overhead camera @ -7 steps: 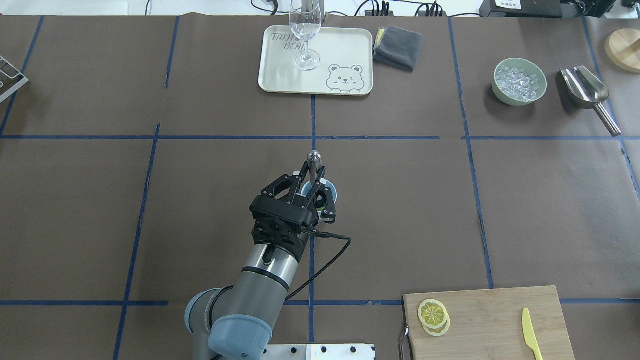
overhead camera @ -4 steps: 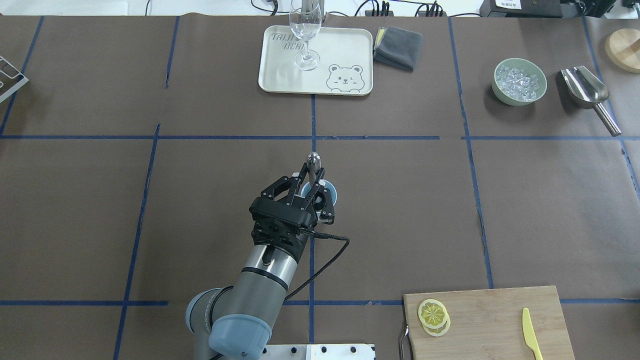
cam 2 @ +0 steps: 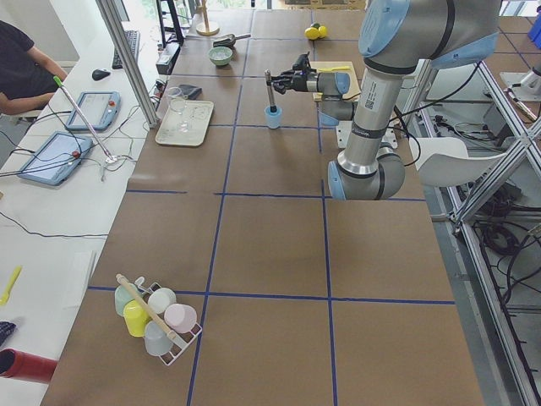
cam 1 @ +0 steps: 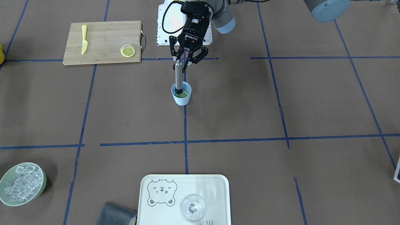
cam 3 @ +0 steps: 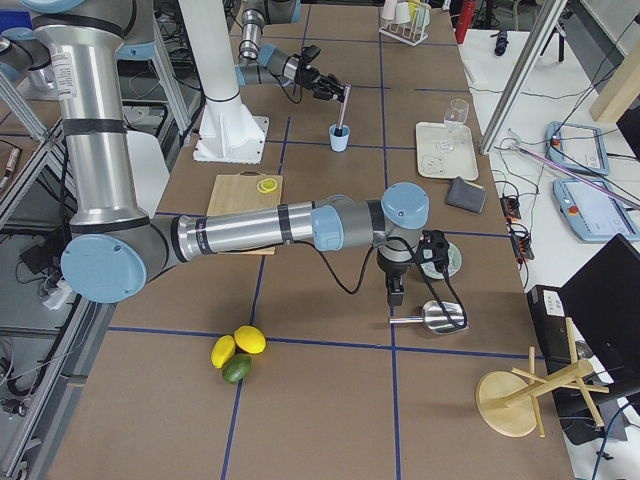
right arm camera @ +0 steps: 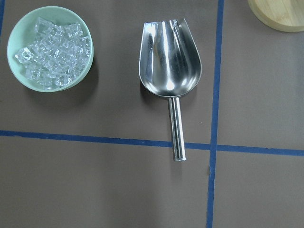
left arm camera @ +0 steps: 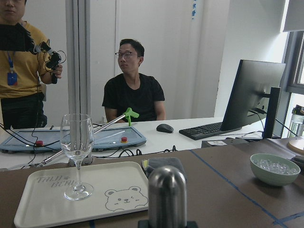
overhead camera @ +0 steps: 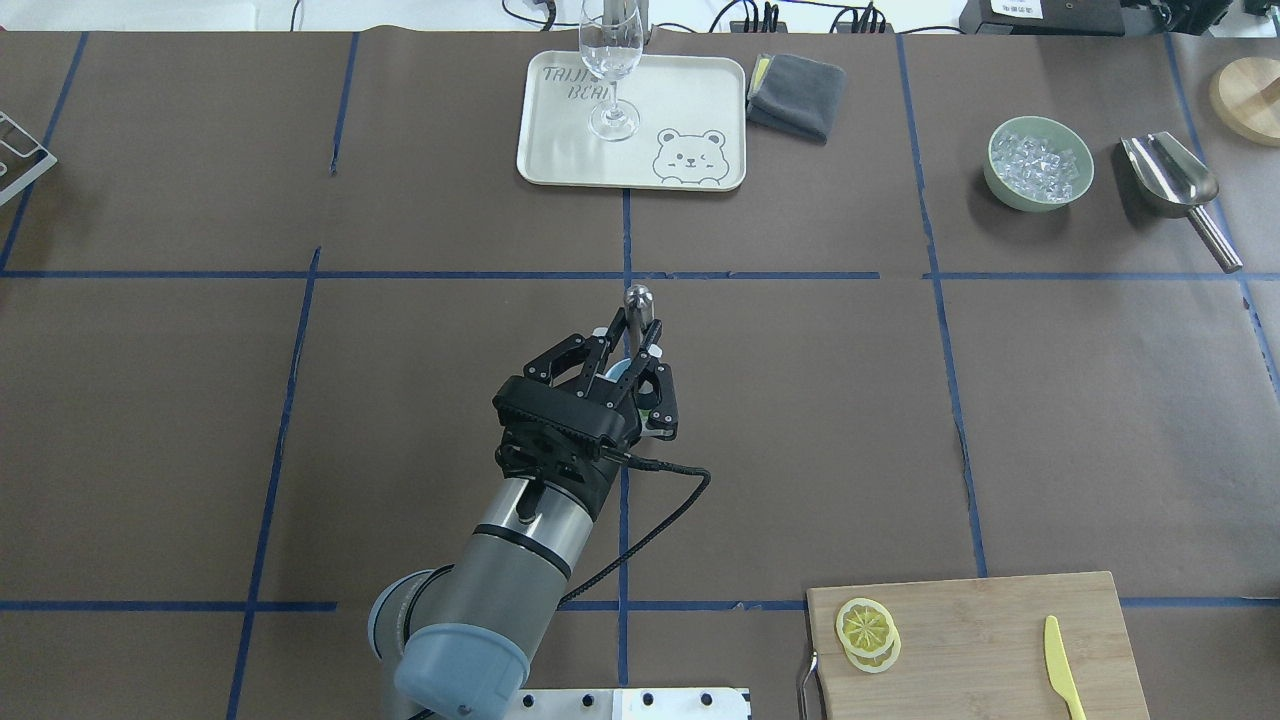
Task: Squeeze lemon into cup
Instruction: 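Press the muddler down onto the lemon slice inside the cup, then lift the muddler out of the cup and carry it back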
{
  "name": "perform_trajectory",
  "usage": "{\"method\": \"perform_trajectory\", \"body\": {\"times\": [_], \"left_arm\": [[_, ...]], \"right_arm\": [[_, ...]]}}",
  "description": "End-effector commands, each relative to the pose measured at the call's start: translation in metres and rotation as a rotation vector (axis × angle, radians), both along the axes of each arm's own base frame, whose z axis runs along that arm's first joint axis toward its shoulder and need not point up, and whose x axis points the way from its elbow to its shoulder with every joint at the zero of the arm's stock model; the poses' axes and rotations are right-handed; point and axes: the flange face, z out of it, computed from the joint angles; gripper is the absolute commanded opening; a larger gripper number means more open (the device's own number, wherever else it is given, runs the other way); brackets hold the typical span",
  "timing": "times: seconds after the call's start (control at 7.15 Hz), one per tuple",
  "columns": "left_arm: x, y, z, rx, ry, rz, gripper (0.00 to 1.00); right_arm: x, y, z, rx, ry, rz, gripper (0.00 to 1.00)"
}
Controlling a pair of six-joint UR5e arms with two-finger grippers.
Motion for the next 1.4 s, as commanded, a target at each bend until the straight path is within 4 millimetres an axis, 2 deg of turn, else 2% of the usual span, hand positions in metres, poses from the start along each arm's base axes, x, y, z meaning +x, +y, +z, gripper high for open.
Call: {"method": "perform_trajectory", "body": {"times": [0.0, 0.14, 0.28, 0.42, 0.56, 0.84, 0.98, 1.12, 1.26], "left_arm": [[-0.046, -0.017, -0.029, 0.073, 0.0, -0.013, 0.0], [-0.063, -0.035, -0.03, 0.111, 0.019, -0.013, 0.0], [-0.077, -0.042, -0.028, 0.164, 0.025, 0.005, 0.0], [-0.11, -0.05, -0.028, 0.221, 0.038, 0.014, 0.0], [-0.123, -0.07, -0.018, 0.259, 0.008, 0.058, 0.0], [-0.148, -0.091, 0.006, 0.28, -0.037, 0.105, 0.0], [-0.165, -0.102, 0.019, 0.292, -0.064, 0.122, 0.0], [-0.188, -0.111, 0.031, 0.304, -0.096, 0.147, 0.0], [-0.206, -0.124, 0.052, 0.305, -0.142, 0.18, 0.0]], "right_arm": [[0.002, 0.002, 0.003, -0.006, 0.003, 0.003, 1.0], [0.003, 0.004, 0.005, -0.011, 0.003, 0.006, 1.0], [0.004, 0.005, 0.007, -0.012, 0.006, 0.008, 1.0], [0.004, 0.005, 0.009, -0.015, 0.01, 0.008, 1.0], [0.005, 0.005, 0.013, -0.018, 0.011, 0.008, 1.0], [0.007, 0.016, 0.025, -0.036, 0.012, 0.005, 1.0], [0.01, 0.027, 0.04, -0.012, 0.019, -0.038, 1.0], [0.016, 0.031, 0.043, -0.015, 0.019, -0.03, 1.0], [0.017, 0.042, 0.053, -0.03, 0.019, -0.033, 1.0]]}}
